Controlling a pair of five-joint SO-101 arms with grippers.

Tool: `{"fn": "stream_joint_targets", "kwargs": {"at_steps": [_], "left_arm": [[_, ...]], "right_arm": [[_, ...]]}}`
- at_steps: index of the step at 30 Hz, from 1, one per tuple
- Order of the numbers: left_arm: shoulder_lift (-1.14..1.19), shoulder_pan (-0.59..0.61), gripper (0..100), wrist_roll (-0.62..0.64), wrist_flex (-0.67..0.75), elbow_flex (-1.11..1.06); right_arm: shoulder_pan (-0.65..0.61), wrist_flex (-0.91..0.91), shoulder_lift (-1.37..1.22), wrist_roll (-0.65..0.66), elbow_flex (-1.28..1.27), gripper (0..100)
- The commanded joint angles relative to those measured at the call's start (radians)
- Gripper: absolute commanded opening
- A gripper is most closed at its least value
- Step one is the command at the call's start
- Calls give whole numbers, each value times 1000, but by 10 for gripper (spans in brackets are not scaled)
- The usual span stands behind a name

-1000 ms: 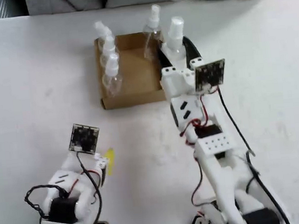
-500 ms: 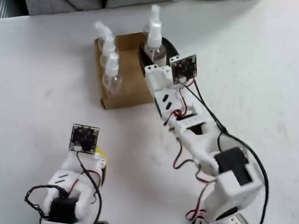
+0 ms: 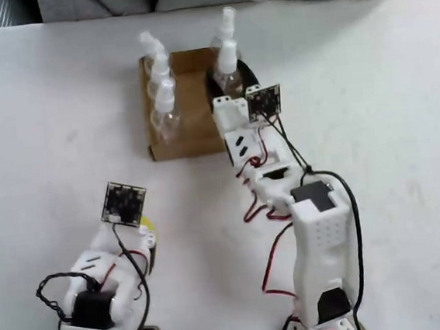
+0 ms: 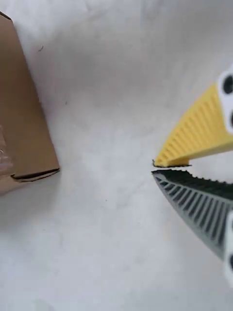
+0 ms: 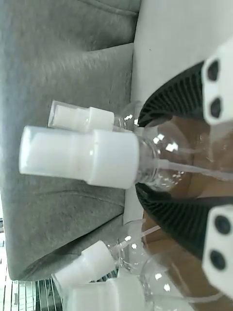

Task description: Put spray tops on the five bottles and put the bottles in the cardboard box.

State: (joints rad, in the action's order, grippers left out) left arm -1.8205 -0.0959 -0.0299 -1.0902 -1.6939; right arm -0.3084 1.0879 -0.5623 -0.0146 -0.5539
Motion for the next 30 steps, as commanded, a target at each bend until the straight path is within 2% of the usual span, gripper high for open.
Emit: {"fn": "stream_joint_targets", "kwargs": {"at_steps": [1, 30], "left_arm": [[-7, 12, 21, -9, 34, 2], [-7, 12, 21, -9, 34, 2]], "right_arm": [[25, 25, -16, 0, 77, 18], [18, 25, -101, 0, 80, 19]]}}
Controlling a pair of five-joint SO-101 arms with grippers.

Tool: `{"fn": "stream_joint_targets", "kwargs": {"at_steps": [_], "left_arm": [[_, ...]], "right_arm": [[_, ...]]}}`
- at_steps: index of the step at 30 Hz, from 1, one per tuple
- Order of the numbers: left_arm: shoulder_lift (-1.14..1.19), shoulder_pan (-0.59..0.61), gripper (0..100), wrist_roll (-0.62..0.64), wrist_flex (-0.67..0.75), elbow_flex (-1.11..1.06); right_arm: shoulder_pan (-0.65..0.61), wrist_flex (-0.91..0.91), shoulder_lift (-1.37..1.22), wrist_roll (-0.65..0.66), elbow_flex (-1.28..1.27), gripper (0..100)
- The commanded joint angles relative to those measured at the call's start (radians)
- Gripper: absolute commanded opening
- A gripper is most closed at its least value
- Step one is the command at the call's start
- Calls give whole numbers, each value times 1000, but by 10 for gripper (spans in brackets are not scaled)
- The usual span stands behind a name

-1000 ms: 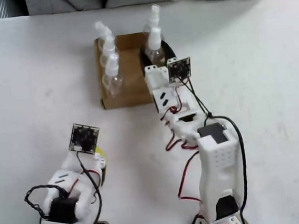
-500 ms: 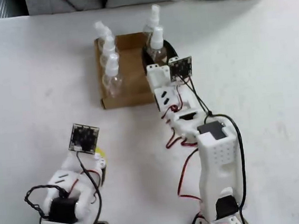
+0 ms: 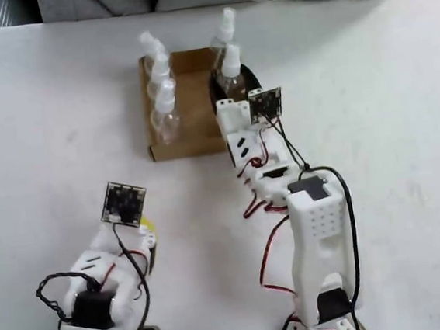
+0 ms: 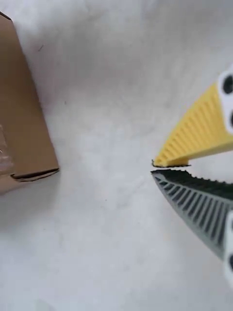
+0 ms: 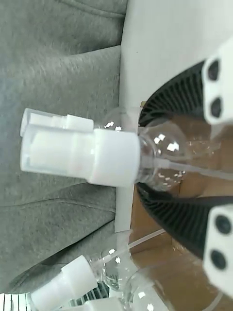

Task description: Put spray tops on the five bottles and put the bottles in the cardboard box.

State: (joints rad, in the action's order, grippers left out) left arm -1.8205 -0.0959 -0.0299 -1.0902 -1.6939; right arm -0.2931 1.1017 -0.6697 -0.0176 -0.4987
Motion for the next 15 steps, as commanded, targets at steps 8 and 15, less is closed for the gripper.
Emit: {"fn": "stream_joint_targets", "kwargs": {"at_steps": [8, 15], "left_arm": [[-7, 12, 21, -9, 34, 2], [-7, 12, 21, -9, 34, 2]], "right_arm": [[-18, 7, 1, 3, 15, 220], [-21, 4, 8, 3, 9, 250]]}}
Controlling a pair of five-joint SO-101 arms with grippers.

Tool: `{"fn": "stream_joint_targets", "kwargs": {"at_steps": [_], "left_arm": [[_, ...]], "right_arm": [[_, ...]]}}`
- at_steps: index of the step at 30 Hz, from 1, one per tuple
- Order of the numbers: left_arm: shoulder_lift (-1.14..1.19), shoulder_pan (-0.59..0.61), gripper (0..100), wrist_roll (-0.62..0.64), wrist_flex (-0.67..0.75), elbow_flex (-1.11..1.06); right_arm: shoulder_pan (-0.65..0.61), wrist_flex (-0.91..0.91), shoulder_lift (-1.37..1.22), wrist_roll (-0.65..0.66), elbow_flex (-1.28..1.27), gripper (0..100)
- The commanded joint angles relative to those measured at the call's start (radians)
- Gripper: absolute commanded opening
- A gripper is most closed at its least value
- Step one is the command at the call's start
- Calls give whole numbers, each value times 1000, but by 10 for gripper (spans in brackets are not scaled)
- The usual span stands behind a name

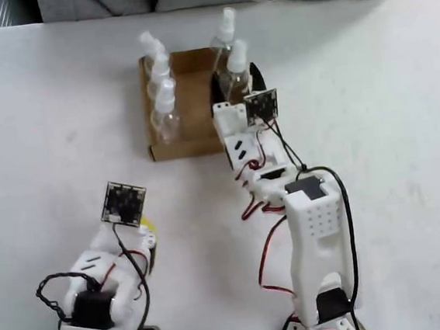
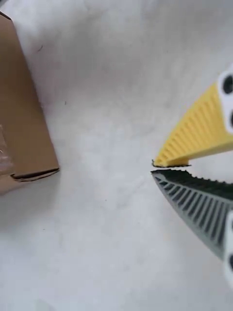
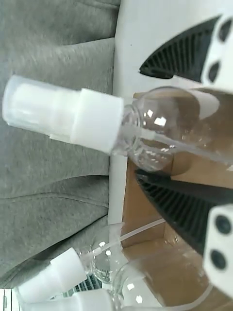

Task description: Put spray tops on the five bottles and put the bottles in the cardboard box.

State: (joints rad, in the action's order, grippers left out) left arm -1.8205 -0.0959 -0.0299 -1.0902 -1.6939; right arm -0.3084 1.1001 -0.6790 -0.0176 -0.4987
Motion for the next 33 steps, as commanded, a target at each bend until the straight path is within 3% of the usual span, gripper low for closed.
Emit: {"fn": "stream_joint_targets", "kwargs": {"at_steps": [1, 21, 33], "left_arm": [[-7, 12, 21, -9, 34, 2], [-7, 8, 21, -9, 34, 2], [-7, 7, 21, -9, 35, 2]], "right_arm": [[-5, 7, 19, 3, 3, 251], [-68, 5, 222, -5, -173, 252], [-41, 5, 252, -2, -180, 252]]}}
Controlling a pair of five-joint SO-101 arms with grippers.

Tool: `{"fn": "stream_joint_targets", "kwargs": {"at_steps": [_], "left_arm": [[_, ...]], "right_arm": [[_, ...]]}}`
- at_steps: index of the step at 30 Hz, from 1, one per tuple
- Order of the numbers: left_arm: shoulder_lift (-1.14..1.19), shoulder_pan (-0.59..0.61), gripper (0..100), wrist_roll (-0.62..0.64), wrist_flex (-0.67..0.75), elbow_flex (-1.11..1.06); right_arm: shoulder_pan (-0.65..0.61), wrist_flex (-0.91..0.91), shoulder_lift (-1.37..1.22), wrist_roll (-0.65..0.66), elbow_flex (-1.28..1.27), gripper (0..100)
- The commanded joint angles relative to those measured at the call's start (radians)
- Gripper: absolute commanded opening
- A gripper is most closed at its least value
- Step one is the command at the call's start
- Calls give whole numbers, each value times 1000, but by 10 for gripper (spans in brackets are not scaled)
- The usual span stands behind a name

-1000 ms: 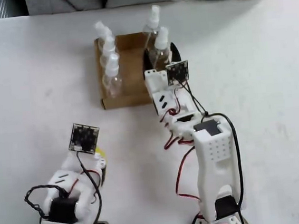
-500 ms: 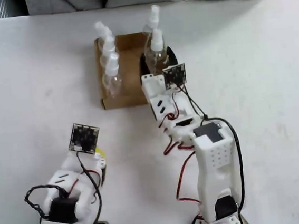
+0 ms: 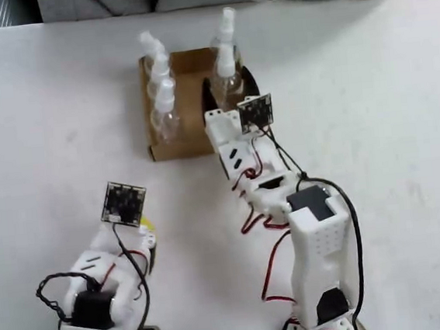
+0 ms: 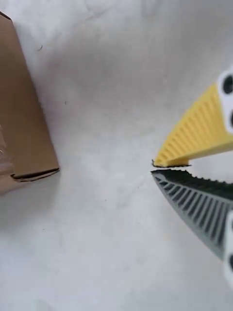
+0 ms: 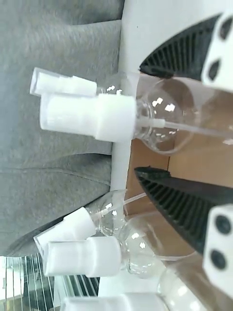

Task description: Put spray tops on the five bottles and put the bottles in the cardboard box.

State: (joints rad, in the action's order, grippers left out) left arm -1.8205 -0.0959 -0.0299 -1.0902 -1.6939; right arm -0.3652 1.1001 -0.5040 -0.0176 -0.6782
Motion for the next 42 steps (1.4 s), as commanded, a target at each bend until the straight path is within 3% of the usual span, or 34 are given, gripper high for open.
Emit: {"fn": "stream_joint_targets", "kwargs": {"at_steps": [1, 21, 30, 39, 42], "left_arm": [[-7, 7, 21, -9, 35, 2], [-7, 10, 21, -9, 63, 2], [-7, 10, 21, -9, 63, 2], [-7, 8, 21, -9, 63, 2], [-7, 10, 21, -9, 63, 2]], "right_arm": [[21, 5, 87, -3, 0, 252], [13, 12, 377, -5, -255, 252], [21, -4, 644, -6, -445, 248], [82, -475, 1013, -6, -486, 241], [108, -641, 1173, -6, -486, 164]]}}
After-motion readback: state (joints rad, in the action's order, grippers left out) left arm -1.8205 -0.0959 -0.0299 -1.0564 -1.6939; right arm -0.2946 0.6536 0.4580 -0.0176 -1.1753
